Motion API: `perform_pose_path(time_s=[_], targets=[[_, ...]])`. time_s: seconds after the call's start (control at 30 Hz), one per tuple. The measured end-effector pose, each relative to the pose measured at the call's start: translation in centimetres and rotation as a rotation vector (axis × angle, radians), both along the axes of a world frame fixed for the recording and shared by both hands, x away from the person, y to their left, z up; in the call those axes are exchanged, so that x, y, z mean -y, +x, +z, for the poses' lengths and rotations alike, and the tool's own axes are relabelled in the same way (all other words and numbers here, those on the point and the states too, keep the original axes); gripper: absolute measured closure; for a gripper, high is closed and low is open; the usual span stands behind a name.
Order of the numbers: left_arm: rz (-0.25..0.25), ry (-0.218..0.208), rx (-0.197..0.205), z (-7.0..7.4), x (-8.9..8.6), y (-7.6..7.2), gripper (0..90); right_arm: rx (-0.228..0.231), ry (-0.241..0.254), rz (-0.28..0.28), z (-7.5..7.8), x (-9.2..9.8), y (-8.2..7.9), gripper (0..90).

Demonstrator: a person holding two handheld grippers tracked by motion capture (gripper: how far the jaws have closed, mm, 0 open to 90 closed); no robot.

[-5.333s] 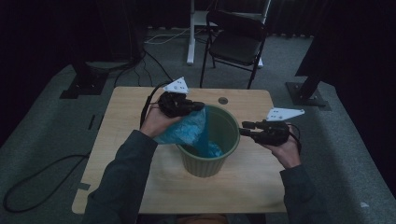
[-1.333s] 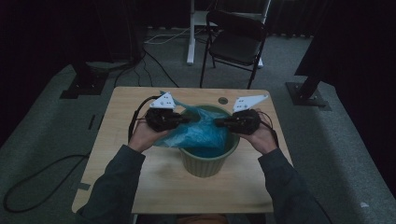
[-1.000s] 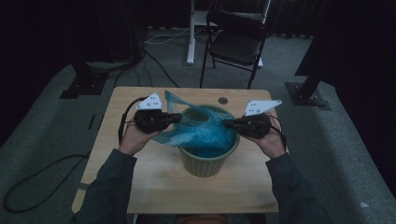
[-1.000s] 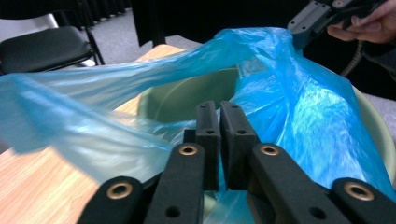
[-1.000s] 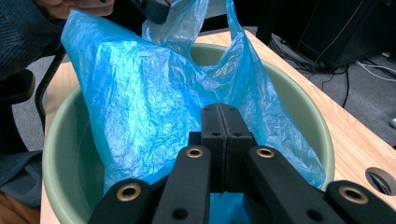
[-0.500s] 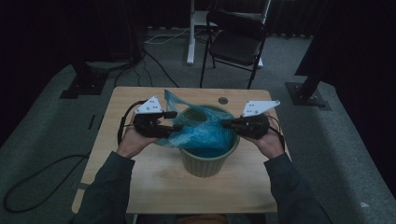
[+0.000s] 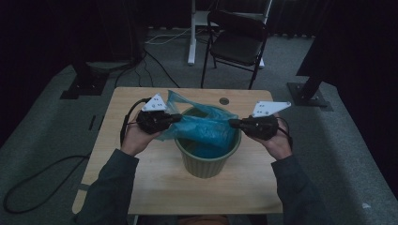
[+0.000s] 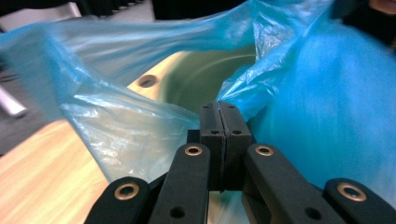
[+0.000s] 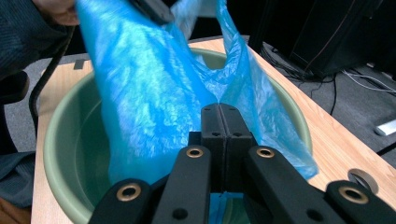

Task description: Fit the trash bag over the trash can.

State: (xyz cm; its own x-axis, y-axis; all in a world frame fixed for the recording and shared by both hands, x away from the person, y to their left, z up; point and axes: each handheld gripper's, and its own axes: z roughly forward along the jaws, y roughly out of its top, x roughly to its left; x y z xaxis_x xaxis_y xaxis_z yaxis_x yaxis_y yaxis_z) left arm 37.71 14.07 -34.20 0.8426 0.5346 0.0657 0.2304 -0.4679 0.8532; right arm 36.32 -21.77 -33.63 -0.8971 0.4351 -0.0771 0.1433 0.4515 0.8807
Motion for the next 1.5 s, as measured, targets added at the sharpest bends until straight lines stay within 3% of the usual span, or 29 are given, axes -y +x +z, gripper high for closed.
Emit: perform_pose_path(time_s=[0.3,0.77,0.97,1.07,1.17,1.27,1.5], targets=[[0.095,-0.028,0.016,0.4,-2.3,0.7,89.6,0.005,-0.004,-0.023,-0.2,1.3,0.0,90.0],[0.217,-0.05,0.021,0.7,-4.5,2.6,89.7,0.009,0.032,-0.131,-0.3,4.9,0.9,90.0],[0.25,-0.067,0.028,1.0,-4.5,3.4,89.6,0.004,0.045,-0.168,-0.5,6.0,1.2,90.0],[0.265,-0.037,0.008,0.6,-3.9,3.9,89.2,-0.01,0.047,-0.18,-0.8,6.1,1.5,90.0],[0.267,-0.029,-0.015,-0.1,-3.6,4.2,81.4,-0.034,0.028,-0.191,-1.7,5.9,1.9,90.0],[0.278,-0.058,-0.028,-0.2,-4.0,4.3,70.4,-0.053,0.025,-0.204,-2.5,6.0,2.2,90.0],[0.284,-0.109,-0.018,0.6,-5.3,3.5,58.2,-0.059,0.029,-0.214,-2.7,6.1,2.3,90.0]])
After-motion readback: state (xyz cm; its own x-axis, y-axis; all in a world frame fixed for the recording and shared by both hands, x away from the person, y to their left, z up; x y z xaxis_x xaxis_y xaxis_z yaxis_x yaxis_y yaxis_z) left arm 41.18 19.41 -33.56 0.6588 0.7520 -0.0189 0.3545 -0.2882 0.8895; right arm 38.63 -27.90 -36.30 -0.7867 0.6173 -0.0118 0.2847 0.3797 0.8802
